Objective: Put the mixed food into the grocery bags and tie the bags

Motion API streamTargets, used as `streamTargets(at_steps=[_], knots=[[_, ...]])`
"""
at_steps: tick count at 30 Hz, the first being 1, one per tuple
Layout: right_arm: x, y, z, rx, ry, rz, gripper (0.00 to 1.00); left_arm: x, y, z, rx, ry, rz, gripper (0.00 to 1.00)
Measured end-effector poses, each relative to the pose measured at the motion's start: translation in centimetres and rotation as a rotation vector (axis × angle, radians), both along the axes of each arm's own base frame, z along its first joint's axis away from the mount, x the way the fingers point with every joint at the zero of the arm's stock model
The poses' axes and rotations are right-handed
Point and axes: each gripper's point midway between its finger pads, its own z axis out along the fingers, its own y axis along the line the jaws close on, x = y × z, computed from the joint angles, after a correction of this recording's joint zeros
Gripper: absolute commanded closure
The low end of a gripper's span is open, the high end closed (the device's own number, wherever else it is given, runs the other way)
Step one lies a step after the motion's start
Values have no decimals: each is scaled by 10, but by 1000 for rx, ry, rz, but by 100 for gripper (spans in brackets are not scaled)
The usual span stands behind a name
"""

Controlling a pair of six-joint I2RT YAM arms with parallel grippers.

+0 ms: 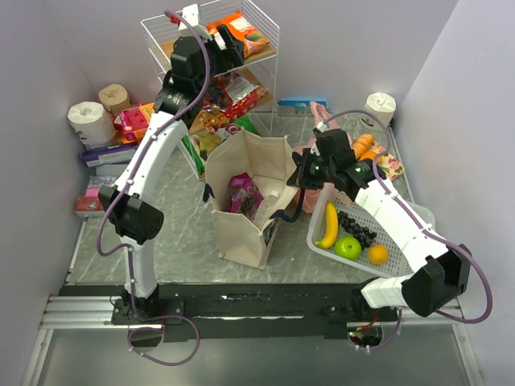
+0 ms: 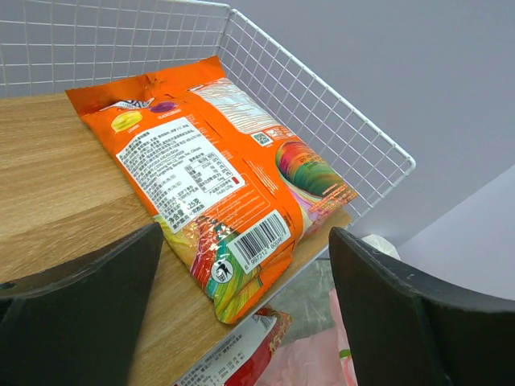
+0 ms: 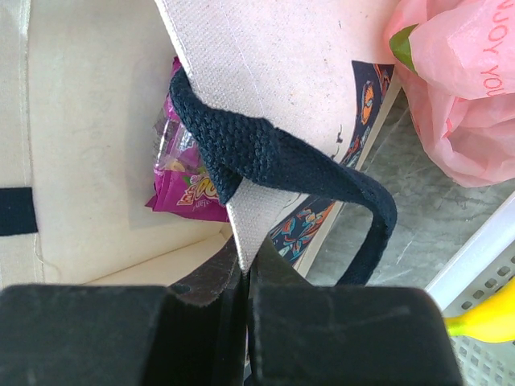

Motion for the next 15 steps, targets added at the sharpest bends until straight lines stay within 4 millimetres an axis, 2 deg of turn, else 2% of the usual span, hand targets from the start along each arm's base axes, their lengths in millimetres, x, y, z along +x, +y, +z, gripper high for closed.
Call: streamTargets(at_steps=[5,8,9,11,12,14,15], knots=[[0,0,0,-1,-1,1,97,4,-3,-1,-10,-7,-4,23],[0,0,0,-2,-2,2,97,6,-5,-1,-19,-10,-13,33],[0,0,0,-2,-2,2,97,7,-6,-2,-22,-9,-15,39],[0,0,0,-3,-2,1,97,8,-7,-2,-33,-9,-18,45],[0,0,0,-3,-2,1,97,8,-7,-3,-37,-7,-18,53],[0,-1,0,-4,-3,1,97,8,-8,-4,-45,0,-17,62],[0,-1,0,-5,-3,1,97,9,-8,-6,-51,4,-16,70]])
